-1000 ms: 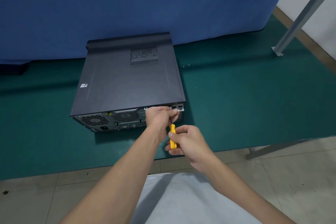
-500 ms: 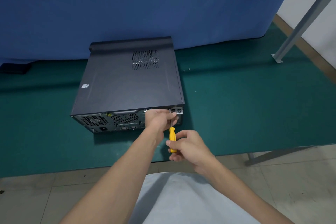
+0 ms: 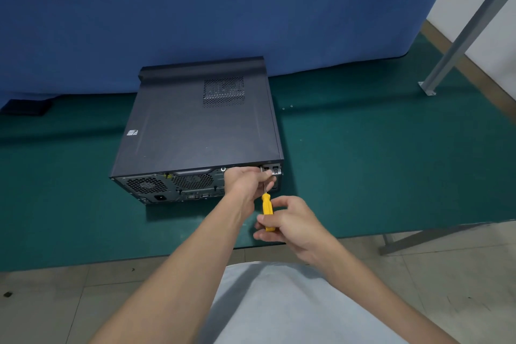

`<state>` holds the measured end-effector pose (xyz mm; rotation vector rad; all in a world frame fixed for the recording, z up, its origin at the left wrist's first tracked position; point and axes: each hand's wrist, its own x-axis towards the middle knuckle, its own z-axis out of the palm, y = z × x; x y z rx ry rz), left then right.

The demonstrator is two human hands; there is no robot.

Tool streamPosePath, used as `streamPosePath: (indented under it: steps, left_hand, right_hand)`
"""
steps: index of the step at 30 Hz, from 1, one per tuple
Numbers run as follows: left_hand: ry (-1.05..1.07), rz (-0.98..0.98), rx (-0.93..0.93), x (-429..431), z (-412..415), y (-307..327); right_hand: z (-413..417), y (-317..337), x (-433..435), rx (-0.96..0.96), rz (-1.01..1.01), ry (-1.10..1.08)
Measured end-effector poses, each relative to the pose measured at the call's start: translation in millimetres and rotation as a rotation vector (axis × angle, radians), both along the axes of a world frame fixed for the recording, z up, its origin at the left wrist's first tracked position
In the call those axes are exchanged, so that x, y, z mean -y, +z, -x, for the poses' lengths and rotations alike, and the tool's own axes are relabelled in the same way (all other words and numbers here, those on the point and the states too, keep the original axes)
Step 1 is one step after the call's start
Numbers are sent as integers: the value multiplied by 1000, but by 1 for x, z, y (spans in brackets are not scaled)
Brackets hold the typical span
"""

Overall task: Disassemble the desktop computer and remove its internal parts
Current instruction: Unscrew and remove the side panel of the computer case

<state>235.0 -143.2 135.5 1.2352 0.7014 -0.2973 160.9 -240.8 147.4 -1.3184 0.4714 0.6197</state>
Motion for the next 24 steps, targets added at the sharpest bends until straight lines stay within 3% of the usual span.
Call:
streamPosePath:
  steps: [2, 4, 8, 10, 12, 15, 17, 22, 24]
  left_hand:
    - [6, -114, 2, 4, 1, -2]
    - [33, -151, -12, 7, -2, -2]
    - [27, 92, -38, 4, -5, 3]
    - [22, 196, -45, 0, -5, 4]
    - [32, 190, -52, 1, -4, 4]
    - [76, -10, -46, 7, -4, 0]
    - [98, -48, -43, 10, -3, -1]
    - [32, 164, -32, 0, -5, 3]
    - [16, 175, -29, -3, -4, 2]
  right_hand:
    - [1, -2, -4, 81, 228, 74]
    - [1, -3, -5, 93, 225, 114]
    - [-2, 0, 6, -132, -327, 89]
    - [-2, 1, 10, -155, -455, 33]
    - [-2, 0, 7, -112, -353, -37]
    - [2, -6, -3, -4, 17, 6]
    - [3, -6, -5, 19, 92, 49]
    - [1, 4, 10, -178, -475, -21]
    - [2, 1, 5, -147, -389, -33]
